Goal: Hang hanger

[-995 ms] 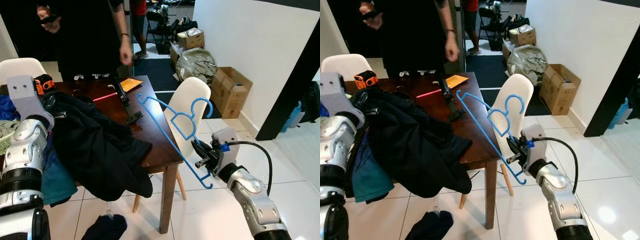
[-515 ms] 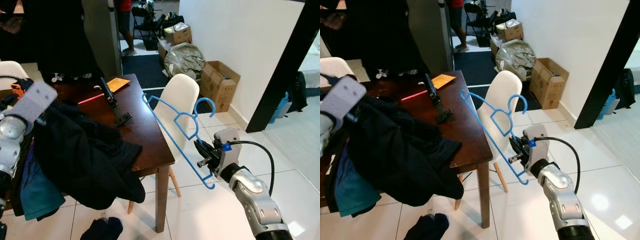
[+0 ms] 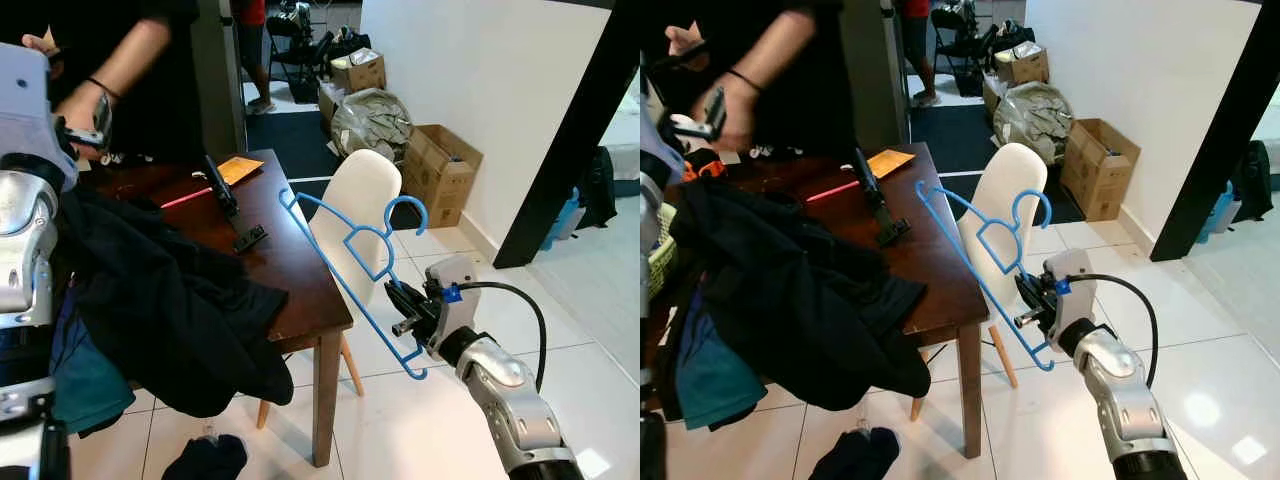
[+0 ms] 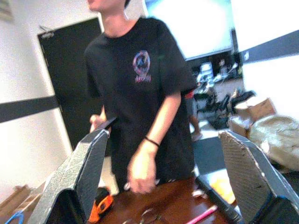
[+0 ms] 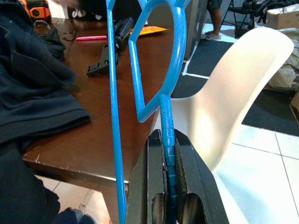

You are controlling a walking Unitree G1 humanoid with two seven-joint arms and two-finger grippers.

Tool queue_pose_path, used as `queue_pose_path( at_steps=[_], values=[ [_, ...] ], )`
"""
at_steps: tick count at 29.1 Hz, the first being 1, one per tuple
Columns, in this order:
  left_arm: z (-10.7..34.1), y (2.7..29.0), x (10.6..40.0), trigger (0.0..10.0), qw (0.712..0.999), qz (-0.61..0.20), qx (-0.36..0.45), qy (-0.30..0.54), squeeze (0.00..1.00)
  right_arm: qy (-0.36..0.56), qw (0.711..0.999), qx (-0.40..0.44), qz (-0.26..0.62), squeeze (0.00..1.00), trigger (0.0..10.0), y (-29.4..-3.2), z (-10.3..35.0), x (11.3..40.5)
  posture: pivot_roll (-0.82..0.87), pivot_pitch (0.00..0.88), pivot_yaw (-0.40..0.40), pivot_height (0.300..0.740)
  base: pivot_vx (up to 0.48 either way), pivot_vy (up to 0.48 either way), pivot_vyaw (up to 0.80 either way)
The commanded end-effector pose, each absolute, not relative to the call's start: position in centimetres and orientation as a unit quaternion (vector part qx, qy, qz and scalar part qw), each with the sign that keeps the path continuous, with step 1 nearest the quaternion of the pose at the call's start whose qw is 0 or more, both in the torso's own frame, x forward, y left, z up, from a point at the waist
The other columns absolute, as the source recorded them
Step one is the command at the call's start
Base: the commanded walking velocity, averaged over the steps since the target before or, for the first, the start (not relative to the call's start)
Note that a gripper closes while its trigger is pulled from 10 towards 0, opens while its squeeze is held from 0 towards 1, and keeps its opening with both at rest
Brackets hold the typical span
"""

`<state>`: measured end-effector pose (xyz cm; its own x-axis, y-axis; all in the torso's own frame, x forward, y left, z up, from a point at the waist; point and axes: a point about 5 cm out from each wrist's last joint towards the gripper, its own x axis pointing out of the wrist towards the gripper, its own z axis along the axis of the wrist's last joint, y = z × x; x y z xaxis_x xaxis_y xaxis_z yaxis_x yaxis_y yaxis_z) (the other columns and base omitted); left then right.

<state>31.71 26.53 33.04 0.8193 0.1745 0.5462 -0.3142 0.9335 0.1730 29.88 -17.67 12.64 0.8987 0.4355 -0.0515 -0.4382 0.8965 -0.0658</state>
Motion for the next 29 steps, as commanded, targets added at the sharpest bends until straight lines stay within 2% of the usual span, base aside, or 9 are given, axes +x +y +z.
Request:
queue_pose_path(
  at_steps=[1,5,7,12,29],
  values=[
    [33.1,26.3,31.4,10.0,0.942,0.137,0.123,-0.282,0.0,0.022,0.974,-0.028,0.225,0.0,10.0,-17.6,12.5,30.0,-0.02,0.0,-0.015,0.74,0.0,0.0,0.0],
    [32.9,26.3,31.3,10.0,0.942,0.146,0.108,-0.282,0.0,0.022,0.974,-0.027,0.225,0.0,10.0,-17.6,12.5,30.1,-0.02,0.0,-0.014,0.74,0.0,0.0,0.0],
    [31.6,27.9,31.1,10.0,0.948,0.176,0.053,-0.259,0.0,0.022,0.974,-0.027,0.225,0.0,10.0,-17.7,12.5,30.1,-0.02,0.0,-0.016,0.74,0.0,0.12,0.0],
    [30.7,28.7,31.1,10.0,0.951,0.187,0.034,-0.244,0.0,0.022,0.974,-0.028,0.225,0.0,10.0,-17.7,12.5,30.2,-0.02,0.0,-0.016,0.74,0.0,0.102,0.0],
    [29.1,27.1,31.7,10.0,0.959,0.169,0.026,-0.224,0.0,0.021,0.974,-0.03,0.225,0.0,10.0,-17.8,12.6,30.3,-0.02,0.0,-0.015,0.74,0.0,0.265,0.0]
  ],
)
